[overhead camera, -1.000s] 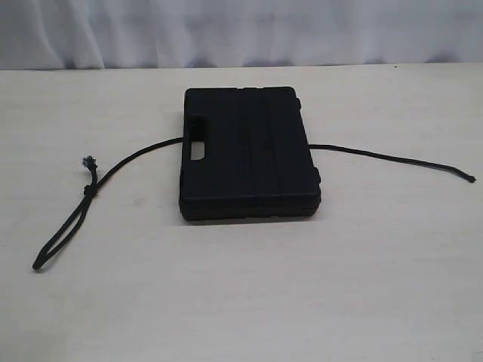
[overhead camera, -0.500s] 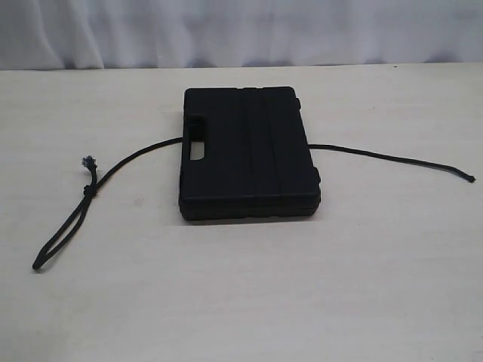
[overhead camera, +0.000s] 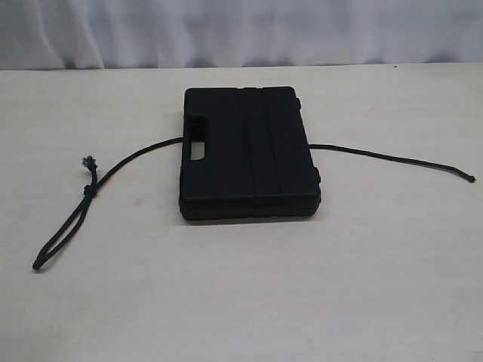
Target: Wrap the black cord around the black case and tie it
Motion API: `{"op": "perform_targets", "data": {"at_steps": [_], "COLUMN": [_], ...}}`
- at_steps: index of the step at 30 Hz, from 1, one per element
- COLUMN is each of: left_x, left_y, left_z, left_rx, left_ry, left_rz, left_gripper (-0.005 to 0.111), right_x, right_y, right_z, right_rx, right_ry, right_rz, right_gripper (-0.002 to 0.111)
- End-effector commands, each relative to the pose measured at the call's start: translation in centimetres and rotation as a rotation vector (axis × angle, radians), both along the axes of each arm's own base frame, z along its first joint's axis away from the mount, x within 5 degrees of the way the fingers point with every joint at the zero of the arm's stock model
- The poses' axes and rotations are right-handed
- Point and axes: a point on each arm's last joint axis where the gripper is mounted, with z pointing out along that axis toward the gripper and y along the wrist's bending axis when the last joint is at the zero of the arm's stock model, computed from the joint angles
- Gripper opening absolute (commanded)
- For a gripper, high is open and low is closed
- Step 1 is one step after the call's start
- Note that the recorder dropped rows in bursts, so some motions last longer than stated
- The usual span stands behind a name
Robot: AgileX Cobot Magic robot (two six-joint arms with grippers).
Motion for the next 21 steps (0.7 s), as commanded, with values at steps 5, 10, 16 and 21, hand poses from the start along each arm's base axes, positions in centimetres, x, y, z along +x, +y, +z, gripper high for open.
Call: {"op": "perform_targets", "data": {"at_steps": [5, 10, 16, 21], "left_x": [0.0, 0.0, 0.0, 0.0], "left_y": [-0.1, -0.1, -0.1, -0.1], "left_z": [0.0, 0.0, 0.0, 0.0], "left_rx": [-0.006, -0.006, -0.006, -0.006], "left_ry": [-0.007, -0.007, -0.007, -0.007], "left_rz": [-0.009, -0.009, -0.009, -0.009], "left_gripper": [0.0, 0.0, 0.0, 0.0], "right_x": [14.4, 19.9, 24.1, 26.0], "right_y": [-0.9, 2.5, 9.3, 13.5], "right_z": [-5.7, -8.0, -9.9, -13.2], "right_rx": [-0.023, -0.165, -0.272, -0.291], "right_ry": [0.418, 0.555, 0.657, 0.831], "right_rz": [0.111, 0.209, 0.215, 0.314], "right_gripper": [0.054, 0.041, 0.05, 0.062]}}
